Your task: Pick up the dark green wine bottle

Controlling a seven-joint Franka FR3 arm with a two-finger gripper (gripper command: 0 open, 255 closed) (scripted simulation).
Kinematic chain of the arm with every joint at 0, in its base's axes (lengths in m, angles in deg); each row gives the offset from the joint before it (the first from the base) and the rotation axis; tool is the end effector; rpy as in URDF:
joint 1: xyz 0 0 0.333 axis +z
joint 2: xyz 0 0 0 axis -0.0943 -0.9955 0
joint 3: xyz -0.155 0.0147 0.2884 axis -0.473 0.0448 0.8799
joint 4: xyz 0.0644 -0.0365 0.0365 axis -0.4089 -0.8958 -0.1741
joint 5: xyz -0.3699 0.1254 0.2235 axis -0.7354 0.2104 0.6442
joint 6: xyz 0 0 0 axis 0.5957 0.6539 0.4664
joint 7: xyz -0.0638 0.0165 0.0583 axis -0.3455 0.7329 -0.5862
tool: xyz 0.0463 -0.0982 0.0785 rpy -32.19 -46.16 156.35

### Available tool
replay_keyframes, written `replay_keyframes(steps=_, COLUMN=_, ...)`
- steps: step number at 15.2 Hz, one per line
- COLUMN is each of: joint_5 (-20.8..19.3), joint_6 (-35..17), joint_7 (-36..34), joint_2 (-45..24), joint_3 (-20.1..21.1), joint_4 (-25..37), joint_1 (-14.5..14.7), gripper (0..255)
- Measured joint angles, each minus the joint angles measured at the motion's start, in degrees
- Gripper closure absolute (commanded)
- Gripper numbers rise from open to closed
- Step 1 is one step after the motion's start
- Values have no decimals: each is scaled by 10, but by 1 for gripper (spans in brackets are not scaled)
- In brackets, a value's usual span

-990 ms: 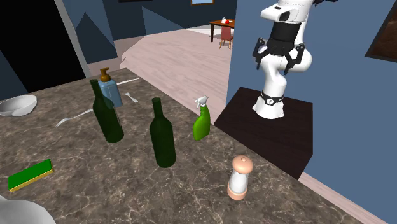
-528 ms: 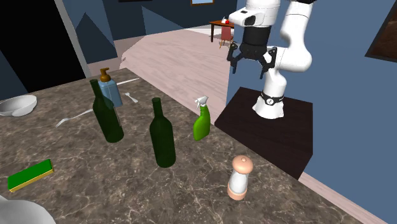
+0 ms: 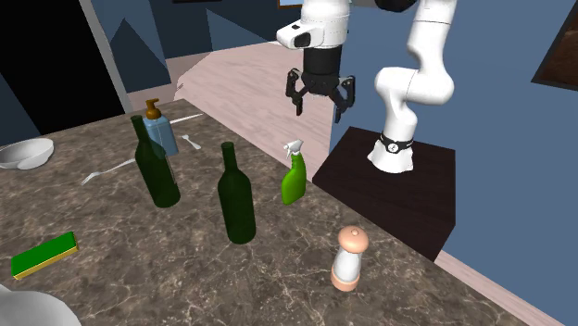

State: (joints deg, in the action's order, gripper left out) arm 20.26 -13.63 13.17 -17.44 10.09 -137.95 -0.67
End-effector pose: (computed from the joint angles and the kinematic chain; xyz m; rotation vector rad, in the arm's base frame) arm 0.5209 -0.1774 0.4991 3.1226 0.1347 -0.0910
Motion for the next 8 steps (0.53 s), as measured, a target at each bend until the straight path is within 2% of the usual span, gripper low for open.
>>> replay_keyframes(steps=3, joint_5=14, joint_6=-2, joint_7=27, joint_2=-64, joint_3=-19, joint_4=56, joint_1=-10, gripper=0)
replay_keyframes(steps=8, joint_5=47, joint_6=24, joint_7=77, joint_2=-183, joint_3=-45, joint_4=186, joint_1=-37, gripper=0)
